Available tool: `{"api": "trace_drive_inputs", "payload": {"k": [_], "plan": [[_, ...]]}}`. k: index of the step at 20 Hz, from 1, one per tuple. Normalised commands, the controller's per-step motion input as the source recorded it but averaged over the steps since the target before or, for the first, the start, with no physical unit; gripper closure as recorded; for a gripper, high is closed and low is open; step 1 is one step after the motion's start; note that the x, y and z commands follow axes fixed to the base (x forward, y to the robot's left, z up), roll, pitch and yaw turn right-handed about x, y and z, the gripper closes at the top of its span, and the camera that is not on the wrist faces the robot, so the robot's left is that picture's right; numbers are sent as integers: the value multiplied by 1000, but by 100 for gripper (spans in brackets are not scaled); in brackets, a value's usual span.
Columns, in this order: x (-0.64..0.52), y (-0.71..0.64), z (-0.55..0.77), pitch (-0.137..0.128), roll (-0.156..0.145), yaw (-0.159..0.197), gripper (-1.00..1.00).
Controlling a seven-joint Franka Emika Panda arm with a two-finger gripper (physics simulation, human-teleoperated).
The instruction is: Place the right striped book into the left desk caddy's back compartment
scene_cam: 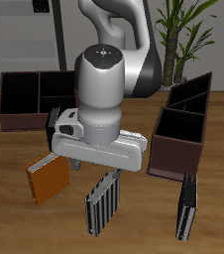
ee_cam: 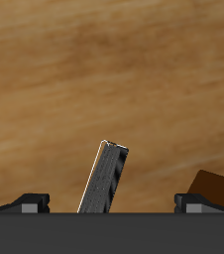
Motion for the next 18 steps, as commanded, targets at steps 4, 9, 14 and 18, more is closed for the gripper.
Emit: {"api": "trace_drive_inputs", "payload": {"k": [4,9,14,18], "plan": [[32,-47,-209,-19,-32,-37,-100],[16,-6,-207,-5,-18,-17,-100],[14,45,-192,-16,-5,-19,-100],[90,74,-277,19,-1,-16,-100]]}}
